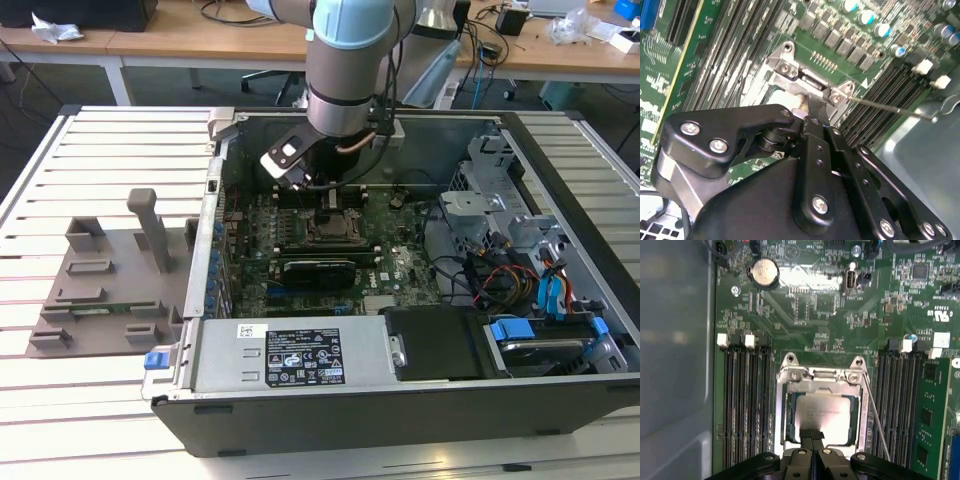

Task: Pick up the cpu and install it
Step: 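Close the cpu cover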

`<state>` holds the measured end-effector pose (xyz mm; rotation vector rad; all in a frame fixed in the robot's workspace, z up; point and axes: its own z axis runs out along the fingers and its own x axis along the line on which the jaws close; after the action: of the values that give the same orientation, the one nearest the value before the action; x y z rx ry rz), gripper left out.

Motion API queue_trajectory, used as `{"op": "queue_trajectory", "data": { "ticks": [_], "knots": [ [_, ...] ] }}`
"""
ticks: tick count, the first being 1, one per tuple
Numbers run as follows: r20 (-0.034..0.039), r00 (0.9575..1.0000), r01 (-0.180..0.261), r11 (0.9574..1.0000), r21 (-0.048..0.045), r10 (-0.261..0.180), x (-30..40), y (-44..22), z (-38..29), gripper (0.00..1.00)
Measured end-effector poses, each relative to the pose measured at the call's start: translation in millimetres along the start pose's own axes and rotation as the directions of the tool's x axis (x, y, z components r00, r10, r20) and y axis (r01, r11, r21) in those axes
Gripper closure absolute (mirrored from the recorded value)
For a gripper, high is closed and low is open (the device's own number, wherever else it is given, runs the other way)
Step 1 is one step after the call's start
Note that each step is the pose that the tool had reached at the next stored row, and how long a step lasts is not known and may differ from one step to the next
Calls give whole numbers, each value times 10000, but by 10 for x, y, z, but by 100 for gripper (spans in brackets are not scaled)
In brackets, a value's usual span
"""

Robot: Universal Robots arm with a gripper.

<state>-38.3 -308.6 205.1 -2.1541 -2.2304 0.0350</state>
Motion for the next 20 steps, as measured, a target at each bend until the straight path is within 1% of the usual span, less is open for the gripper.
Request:
{"op": "queue_trajectory", "data": {
  "ticks": [2, 3, 8, 12, 20],
  "knots": [
    [15, 10000, -4, 10000, 15, 4, -3, 0, -39, 89],
    [14, 10000, -5, 10000, 15, 5, -2, -1, -80, 89],
    [16, 10000, -5, 10000, 16, 5, -1, -5, -167, 89],
    [15, 10000, -5, 10000, 15, 5, 0, -7, -208, 89],
    [16, 10000, -4, 10000, 15, 4, 1, -12, -325, 89]
  ]
}}
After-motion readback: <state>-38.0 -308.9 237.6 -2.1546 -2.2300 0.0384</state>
